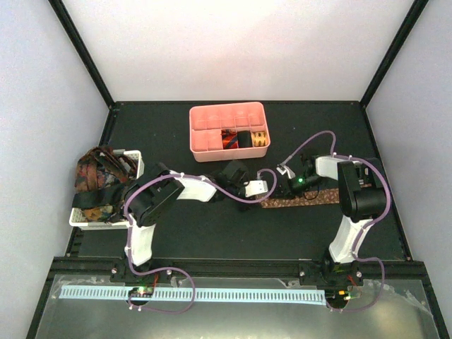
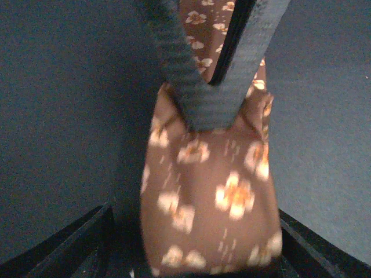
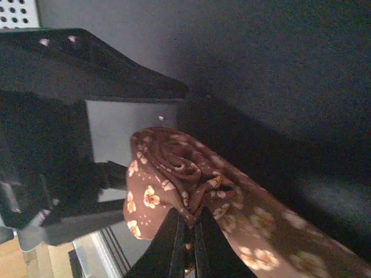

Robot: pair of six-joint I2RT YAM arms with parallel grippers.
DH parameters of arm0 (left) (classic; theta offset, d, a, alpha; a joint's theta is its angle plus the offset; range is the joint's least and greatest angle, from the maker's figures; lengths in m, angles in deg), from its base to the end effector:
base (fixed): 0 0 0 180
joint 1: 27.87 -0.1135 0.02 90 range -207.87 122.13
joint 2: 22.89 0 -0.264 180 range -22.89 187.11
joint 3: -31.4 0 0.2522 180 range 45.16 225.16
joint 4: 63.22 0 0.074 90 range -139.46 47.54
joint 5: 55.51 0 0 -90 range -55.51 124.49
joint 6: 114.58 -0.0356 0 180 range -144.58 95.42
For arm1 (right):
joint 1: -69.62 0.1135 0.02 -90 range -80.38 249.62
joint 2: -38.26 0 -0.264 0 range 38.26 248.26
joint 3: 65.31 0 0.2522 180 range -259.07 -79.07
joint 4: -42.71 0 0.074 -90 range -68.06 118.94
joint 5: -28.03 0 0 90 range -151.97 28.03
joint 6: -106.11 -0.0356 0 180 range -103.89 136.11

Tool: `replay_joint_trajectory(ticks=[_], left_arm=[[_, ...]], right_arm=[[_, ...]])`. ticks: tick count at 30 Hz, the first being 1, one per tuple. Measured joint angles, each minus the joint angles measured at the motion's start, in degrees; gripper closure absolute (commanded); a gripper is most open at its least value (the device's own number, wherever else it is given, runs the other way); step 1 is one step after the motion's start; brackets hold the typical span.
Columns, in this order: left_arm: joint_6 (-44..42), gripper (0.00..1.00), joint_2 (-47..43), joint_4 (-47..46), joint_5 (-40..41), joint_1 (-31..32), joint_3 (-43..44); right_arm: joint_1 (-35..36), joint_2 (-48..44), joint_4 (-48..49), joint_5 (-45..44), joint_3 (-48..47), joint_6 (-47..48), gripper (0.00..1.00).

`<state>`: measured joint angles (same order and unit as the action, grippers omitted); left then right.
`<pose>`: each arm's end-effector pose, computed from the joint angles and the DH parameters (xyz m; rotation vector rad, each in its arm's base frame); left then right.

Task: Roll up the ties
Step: Roll the tie at the center of the board.

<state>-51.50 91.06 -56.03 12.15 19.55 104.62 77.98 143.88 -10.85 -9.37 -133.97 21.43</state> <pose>0.2539 -0.2963 0.1108 1.6041 1.8122 -0.6341 0.2845 0.0704 0.1205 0.3259 -2.7692 -1.3773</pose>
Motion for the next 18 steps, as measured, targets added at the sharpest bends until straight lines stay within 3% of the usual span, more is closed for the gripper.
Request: replay_joint_trajectory(ticks=[7,12,18], left_arm=[[2.8,0.08,-3.0,-5.7,-4.0,-1.6,-6.9],[6.7,0.02,-3.8,-16.4,-7.0,-2.8,-13.3],[11.0,0.01,-3.5,-25.9,-9.6,-4.5,-16.3]], right_arm=[[-0.7,1.5,-0.3,-3.1,0.7,0.1,0.98],[-0.7,2.6,-0.2,-3.5,0.6,0.1,0.98],[1.6,3.2,4.2,-1.4,1.5,-1.5,0.98]])
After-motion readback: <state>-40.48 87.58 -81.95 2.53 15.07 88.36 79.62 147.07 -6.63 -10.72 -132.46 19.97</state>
